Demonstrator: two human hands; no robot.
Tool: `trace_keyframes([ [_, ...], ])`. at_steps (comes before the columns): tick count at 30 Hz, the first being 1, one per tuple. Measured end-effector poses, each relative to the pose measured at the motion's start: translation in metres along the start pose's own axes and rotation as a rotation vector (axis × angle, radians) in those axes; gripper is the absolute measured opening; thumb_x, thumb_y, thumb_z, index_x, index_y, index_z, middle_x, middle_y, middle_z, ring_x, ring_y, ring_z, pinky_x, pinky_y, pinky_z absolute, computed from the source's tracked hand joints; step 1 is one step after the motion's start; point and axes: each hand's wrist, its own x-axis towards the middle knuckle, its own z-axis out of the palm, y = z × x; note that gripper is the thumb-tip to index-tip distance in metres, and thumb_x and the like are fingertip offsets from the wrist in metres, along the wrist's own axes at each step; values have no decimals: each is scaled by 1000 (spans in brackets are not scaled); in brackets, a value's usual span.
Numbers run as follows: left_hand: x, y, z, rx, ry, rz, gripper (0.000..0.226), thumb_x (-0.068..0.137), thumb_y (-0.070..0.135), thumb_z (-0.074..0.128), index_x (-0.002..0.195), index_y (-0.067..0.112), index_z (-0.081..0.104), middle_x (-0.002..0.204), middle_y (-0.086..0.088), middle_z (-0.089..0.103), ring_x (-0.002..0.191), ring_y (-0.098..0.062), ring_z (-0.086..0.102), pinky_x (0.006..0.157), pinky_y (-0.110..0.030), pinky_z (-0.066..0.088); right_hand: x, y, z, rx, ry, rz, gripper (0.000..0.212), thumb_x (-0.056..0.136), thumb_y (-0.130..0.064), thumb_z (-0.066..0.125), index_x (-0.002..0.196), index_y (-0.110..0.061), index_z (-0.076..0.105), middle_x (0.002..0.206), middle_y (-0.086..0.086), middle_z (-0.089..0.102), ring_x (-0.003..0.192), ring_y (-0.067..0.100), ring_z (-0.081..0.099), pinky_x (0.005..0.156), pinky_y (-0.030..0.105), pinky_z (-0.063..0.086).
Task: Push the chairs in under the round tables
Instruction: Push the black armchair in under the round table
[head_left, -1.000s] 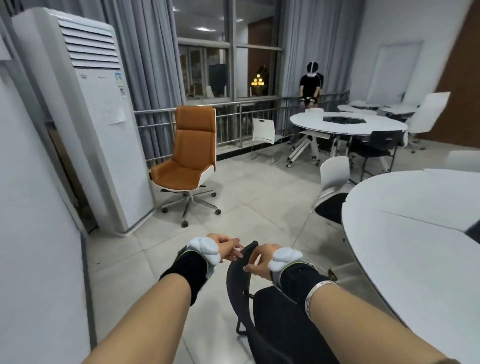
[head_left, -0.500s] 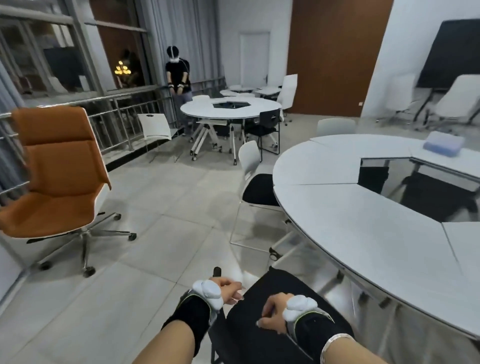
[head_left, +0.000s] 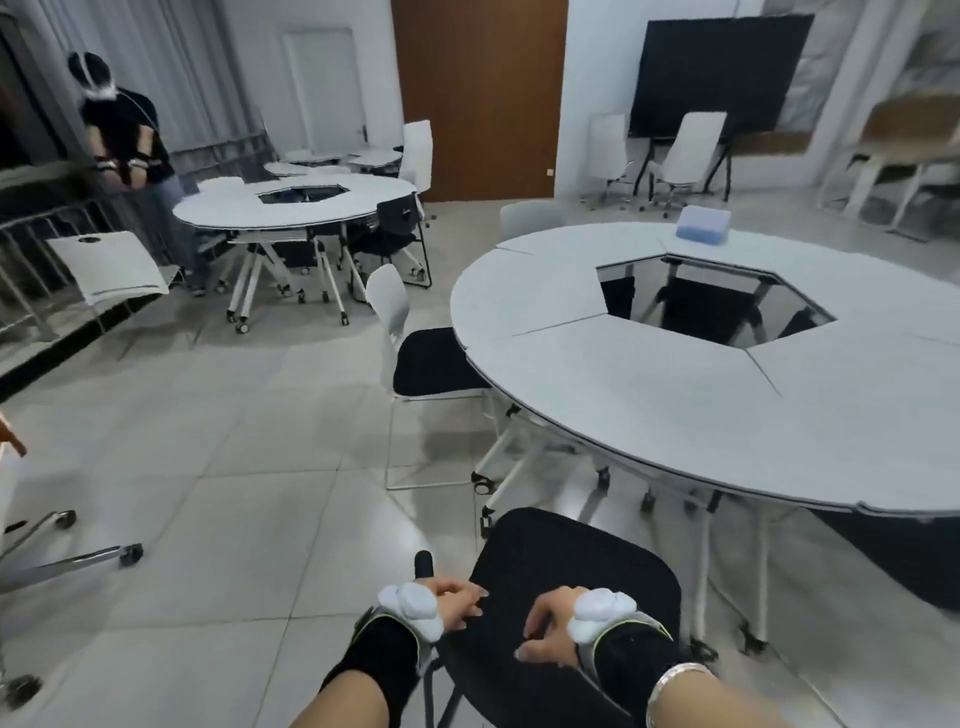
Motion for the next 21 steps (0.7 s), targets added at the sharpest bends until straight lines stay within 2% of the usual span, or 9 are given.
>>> trace_keyframes([
  [3, 13, -22, -5, -4, -120, -4, 19, 94, 11, 54, 105, 8, 68, 95, -6, 64, 68, -1, 57, 37, -3, 38, -8, -11, 35, 61, -7, 68, 56, 54, -79, 58, 100, -49, 62, 99, -23, 65, 95, 5, 61, 79, 22, 47],
  [4, 19, -27, -7, -15, -143, 2, 15, 92, 8, 57, 97, 10, 71, 96, -7, 66, 73, -4, 59, 47, -3, 45, -11, -13, 45, 86, -4, 93, 58, 51, -81, 57, 101, -51, 61, 100, -25, 64, 97, 4, 61, 80, 22, 47],
  [6, 31, -38, -10, -37, -214, 22, 18, 86, 2, 63, 85, 17, 74, 103, -11, 70, 85, -11, 64, 79, -14, 53, -16, -16, 62, 131, 14, 134, 59, 54, -81, 57, 106, -52, 60, 107, -25, 65, 104, 4, 61, 82, 20, 46],
  [8, 38, -49, -7, -33, -303, 29, 18, 85, 5, 65, 90, 20, 75, 106, -7, 71, 90, -8, 63, 92, -25, 50, -27, -22, 70, 134, 14, 145, 59, 67, -75, 59, 120, -50, 57, 122, -23, 61, 114, 5, 58, 88, 17, 43],
  [9, 39, -53, -5, -34, -310, 25, 19, 85, 8, 65, 94, 21, 75, 104, -2, 71, 89, -4, 62, 91, -28, 51, -32, -24, 71, 135, -2, 147, 60, 72, -72, 60, 127, -48, 54, 129, -22, 58, 119, 5, 55, 92, 18, 40],
  [12, 45, -67, 3, -2, -310, 48, 30, 86, 7, 58, 91, 31, 76, 103, 5, 74, 93, -3, 63, 68, -26, 51, -37, -24, 75, 151, -11, 155, 62, 77, -69, 59, 134, -48, 48, 136, -21, 54, 125, 5, 51, 93, 19, 37],
  [16, 56, -79, 14, 27, -360, 178, 50, 81, -20, 40, 95, 16, 71, 104, -5, 70, 107, -15, 63, 72, -5, 49, -33, -23, 86, 155, 3, 187, 64, 75, -67, 59, 135, -52, 44, 136, -20, 53, 125, 4, 52, 93, 18, 39],
  [19, 62, -86, 22, 78, -385, 265, 62, 72, -27, 31, 90, 18, 69, 102, -4, 70, 108, -14, 63, 76, -1, 46, -26, -21, 97, 91, -19, 178, 61, 85, -38, 57, 141, -51, 36, 141, -14, 50, 130, 11, 48, 102, 22, 37],
  [21, 65, -86, 24, 102, -412, 327, 68, 67, -28, 26, 84, 21, 70, 101, -4, 70, 102, -6, 64, 78, 1, 44, -17, -16, 100, -4, -58, 169, 66, 90, -19, 50, 145, -48, 29, 146, -7, 46, 135, 18, 43, 112, 30, 31],
])
